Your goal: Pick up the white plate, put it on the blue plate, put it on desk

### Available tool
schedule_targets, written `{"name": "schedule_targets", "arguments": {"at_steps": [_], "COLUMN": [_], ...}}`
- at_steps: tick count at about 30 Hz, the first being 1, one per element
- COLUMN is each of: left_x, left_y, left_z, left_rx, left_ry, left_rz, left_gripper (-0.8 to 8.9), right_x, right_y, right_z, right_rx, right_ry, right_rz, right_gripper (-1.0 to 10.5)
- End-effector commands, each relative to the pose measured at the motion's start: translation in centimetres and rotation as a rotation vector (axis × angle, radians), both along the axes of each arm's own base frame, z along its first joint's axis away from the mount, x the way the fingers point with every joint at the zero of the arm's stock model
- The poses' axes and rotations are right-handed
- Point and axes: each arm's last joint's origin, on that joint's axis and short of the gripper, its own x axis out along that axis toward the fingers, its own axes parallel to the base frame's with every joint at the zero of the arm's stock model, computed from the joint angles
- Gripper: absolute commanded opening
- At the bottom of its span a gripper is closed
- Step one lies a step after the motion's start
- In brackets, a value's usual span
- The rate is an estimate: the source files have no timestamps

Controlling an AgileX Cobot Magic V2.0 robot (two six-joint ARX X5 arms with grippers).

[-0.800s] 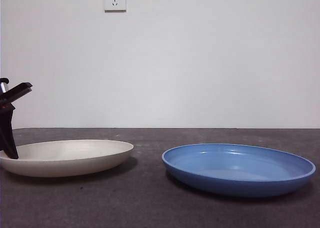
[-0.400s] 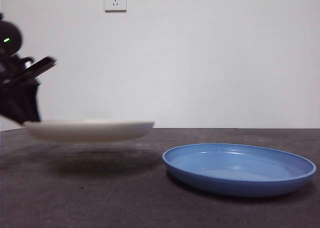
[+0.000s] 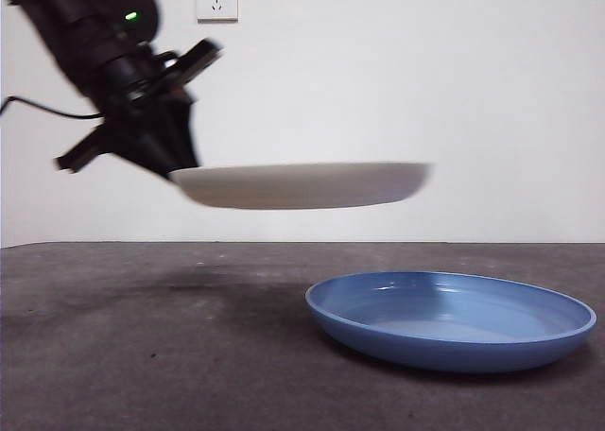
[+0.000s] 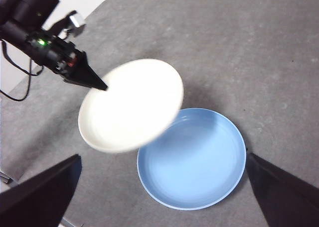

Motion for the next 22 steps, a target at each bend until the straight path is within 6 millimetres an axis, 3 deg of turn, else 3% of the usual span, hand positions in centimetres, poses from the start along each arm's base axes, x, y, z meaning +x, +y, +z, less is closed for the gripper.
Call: {"name": "schedule_targets", "arguments": {"at_steps": [1, 10, 22], "left_x": [-0.1, -1.5, 1.3], "left_y": [-2.4, -7.2, -10.3], "left_z": [0.4, -0.2, -2.8], "left_rx": [-0.017, -0.031, 0.009], "left_ry": [-0.015, -0.033, 0.035], "left_rz": [-0.032, -0.091, -0.117], "left_gripper": [0.17, 0.17, 0.17], "right_x": [-0.4, -0.6, -0.7], "right_y": [-0.1, -0.1, 0.1], "right_z": [0.7, 0.6, 0.7], "right_rx": [-0.019, -0.022, 0.003], "right_ry": [-0.029, -0.011, -0.005], "right_rz": [0.014, 0.035, 0.081], "right_gripper": [5.4, 5.4, 5.4]}}
